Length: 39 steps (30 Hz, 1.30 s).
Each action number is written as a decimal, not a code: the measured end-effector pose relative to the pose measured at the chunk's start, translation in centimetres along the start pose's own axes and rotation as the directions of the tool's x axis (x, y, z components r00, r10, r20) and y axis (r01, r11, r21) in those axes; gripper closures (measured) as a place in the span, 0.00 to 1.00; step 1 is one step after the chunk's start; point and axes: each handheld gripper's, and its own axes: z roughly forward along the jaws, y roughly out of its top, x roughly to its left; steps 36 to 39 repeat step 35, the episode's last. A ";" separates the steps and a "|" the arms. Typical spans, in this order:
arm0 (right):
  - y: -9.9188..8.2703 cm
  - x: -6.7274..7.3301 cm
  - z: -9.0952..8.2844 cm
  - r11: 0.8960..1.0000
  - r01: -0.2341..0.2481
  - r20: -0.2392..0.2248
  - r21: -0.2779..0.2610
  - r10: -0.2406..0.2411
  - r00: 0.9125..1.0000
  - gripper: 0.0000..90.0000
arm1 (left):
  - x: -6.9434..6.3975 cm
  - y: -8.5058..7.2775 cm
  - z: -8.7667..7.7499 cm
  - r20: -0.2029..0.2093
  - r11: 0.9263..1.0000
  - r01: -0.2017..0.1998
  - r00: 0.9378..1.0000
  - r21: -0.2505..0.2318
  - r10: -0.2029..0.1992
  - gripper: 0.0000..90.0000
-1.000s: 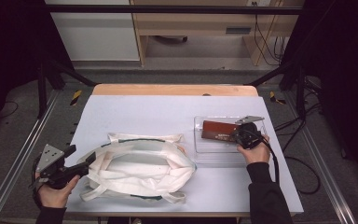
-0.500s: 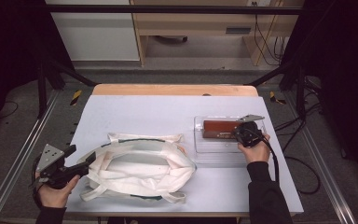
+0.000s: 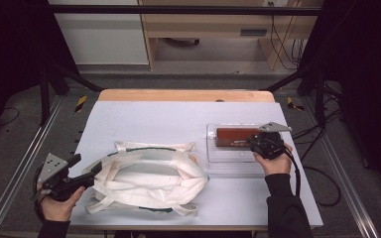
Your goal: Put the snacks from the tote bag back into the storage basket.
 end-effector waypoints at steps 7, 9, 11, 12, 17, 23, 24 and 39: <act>-0.3 1.1 -2.5 0.996 0.003 0.023 -0.087 -0.001 1.000 0.44 | 0.1 0.0 0.0 -0.003 1.000 0.004 1.000 0.004 -0.004 0.22; -0.5 1.2 -2.7 0.995 -0.002 0.026 -0.100 0.005 1.000 0.40 | 0.1 -0.1 0.0 -0.001 1.000 0.005 1.000 0.004 -0.005 0.21; -1.3 1.7 -3.0 0.994 -0.005 0.026 -0.110 0.008 1.000 0.30 | 0.1 -0.1 0.0 -0.002 1.000 0.004 1.000 0.006 -0.004 0.21; -1.5 1.7 -3.1 0.993 -0.002 0.030 -0.116 0.005 1.000 0.27 | 0.1 -0.1 0.0 -0.003 1.000 0.003 1.000 0.007 -0.003 0.21; -2.6 2.2 -4.1 0.987 -0.041 0.014 -0.157 0.044 0.999 0.23 | 0.2 -0.2 0.0 -0.006 1.000 0.002 1.000 0.013 -0.002 0.21; -4.3 2.6 -5.7 0.982 -0.048 -0.004 -0.180 0.048 0.999 0.20 | 0.2 -0.4 0.1 -0.012 1.000 0.002 1.000 0.020 -0.002 0.20; -4.6 2.6 -5.8 0.983 -0.044 -0.005 -0.176 0.044 0.999 0.20 | 0.2 -0.4 0.1 -0.013 1.000 0.001 1.000 0.021 -0.001 0.20; -7.7 2.2 -7.7 0.972 -0.068 -0.027 -0.223 0.064 0.998 0.20 | 0.2 -0.7 0.4 -0.021 1.000 -0.003 1.000 0.030 0.004 0.19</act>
